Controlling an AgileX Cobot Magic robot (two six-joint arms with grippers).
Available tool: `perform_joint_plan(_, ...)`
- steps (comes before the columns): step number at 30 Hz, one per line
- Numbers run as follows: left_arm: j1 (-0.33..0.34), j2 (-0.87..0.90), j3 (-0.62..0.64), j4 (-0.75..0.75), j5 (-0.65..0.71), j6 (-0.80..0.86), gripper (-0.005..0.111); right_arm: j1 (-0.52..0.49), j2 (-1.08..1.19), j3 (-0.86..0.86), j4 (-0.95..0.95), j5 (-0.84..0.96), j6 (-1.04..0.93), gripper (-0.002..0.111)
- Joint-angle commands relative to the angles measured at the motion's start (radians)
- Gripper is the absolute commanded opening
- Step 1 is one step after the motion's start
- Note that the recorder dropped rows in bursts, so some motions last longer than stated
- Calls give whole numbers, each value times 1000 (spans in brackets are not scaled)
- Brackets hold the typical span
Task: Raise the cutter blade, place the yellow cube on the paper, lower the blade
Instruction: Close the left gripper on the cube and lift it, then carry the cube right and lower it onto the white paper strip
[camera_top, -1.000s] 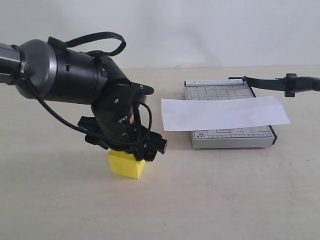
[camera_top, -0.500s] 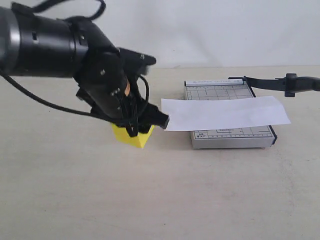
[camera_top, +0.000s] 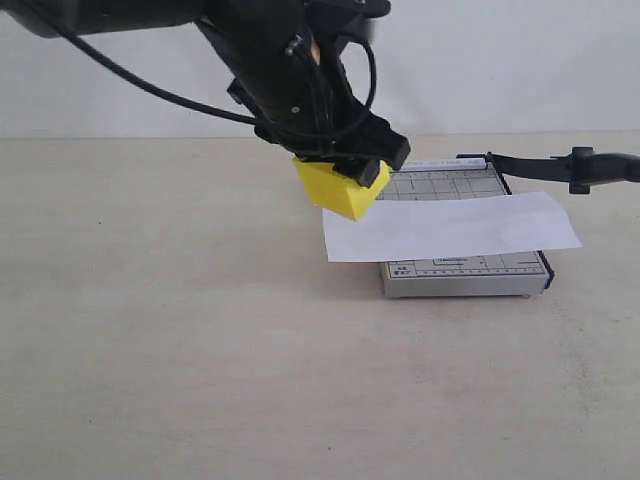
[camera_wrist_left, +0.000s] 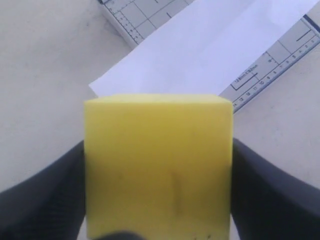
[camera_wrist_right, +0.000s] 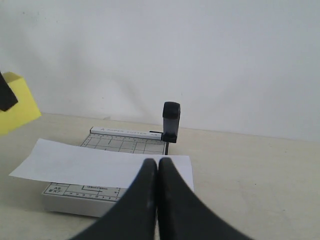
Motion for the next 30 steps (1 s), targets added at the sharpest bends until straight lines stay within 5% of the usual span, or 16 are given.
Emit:
perform_joint_plan(1,2,102,-128,-53,62,70,4,-3,-7,-1,2,-11,-2,0)
perform_joint_plan(30,-19,418,-524,-149,58,163,4,-3,-7,-1,2,-4,-2,0)
